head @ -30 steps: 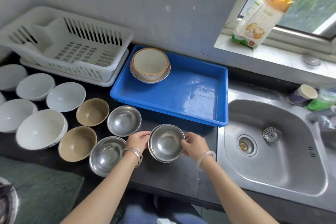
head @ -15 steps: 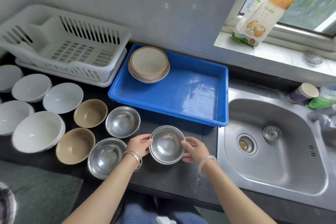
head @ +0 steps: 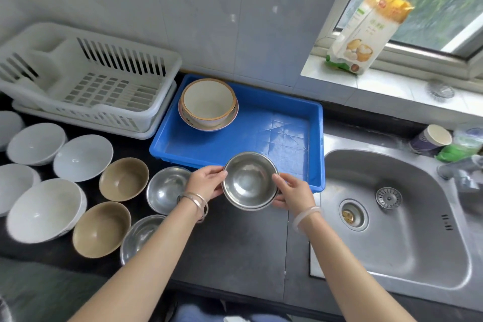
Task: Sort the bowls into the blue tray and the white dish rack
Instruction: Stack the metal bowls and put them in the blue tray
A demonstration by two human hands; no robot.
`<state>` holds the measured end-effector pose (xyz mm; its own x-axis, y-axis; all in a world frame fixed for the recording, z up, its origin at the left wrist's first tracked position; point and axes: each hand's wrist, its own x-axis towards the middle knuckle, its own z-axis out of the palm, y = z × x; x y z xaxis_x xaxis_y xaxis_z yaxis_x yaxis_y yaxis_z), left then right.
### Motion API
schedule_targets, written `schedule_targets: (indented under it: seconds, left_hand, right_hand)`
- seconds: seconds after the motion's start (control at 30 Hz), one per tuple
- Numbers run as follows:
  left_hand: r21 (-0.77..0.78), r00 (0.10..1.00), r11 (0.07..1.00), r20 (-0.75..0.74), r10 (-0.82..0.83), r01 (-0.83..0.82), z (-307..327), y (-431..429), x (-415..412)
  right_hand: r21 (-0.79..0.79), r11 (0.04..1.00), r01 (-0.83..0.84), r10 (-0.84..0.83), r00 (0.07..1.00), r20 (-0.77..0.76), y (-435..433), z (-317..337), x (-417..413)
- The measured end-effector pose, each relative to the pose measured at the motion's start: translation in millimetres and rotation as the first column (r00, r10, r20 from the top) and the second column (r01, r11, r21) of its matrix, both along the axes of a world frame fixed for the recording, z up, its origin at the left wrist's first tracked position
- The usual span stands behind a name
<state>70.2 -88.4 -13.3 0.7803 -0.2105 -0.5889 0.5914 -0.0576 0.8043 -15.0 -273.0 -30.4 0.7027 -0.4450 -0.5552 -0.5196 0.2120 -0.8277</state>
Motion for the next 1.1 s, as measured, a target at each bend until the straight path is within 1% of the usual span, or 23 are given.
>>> schedule_targets:
  seconds: [0.1, 0.23, 0.4, 0.5, 0.67, 0.73, 0.8, 0.93, 1.0, 1.1]
  left_hand:
    - [-0.001, 1.0, 1.0, 0.022, -0.009, 0.009, 13, -23, 26]
    - [-0.038, 1.0, 0.999, 0.0, -0.003, 0.003, 14, -52, 58]
    - [0.001, 0.999, 1.0, -0.039, -0.001, 0.001, -11, -79, 90]
    - [0.033, 0.998, 0.999, -0.059, 0.008, -0.006, -31, -90, 105]
    - [0.085, 0.999, 0.996, -0.049, -0.009, 0.013, -59, -102, 120]
    - [0.058, 0.999, 0.998, -0.047, -0.003, 0.006, -67, -105, 124]
    - [0.025, 0.997, 0.999, -0.076, 0.022, -0.02, -74, -106, 128]
    - [-0.049, 0.968, 0.994, -0.237, 0.085, -0.099, -77, -108, 126]
    - [-0.062, 0.965, 0.99, -0.238, 0.111, -0.129, -79, -111, 126]
    - [-0.148, 0.961, 0.969, -0.227, 0.16, -0.197, -79, -117, 130]
  right_hand:
    - [-0.034, 0.999, 0.005, -0.005, 1.0, -0.007, -19, 10, 29]
    - [-0.068, 0.998, 0.016, -0.018, 0.999, -0.035, -41, 8, 65]
    - [0.011, 0.996, 0.091, -0.09, 0.991, -0.095, -57, -12, 95]
    - [0.026, 0.994, 0.108, -0.104, 0.986, -0.132, -61, -26, 106]
    - [0.06, 0.986, 0.158, -0.147, 0.976, -0.159, -65, -41, 120]
    - [0.082, 0.978, 0.191, -0.177, 0.972, -0.156, -68, -47, 123]
    - [0.109, 0.972, 0.206, -0.19, 0.971, -0.144, -70, -50, 125]
    - [0.157, 0.953, 0.26, -0.243, 0.963, -0.119, -69, -57, 124]
    - [0.149, 0.945, 0.29, -0.276, 0.955, -0.109, -68, -60, 126]
    - [0.154, 0.933, 0.325, -0.315, 0.945, -0.09, -71, -62, 136]
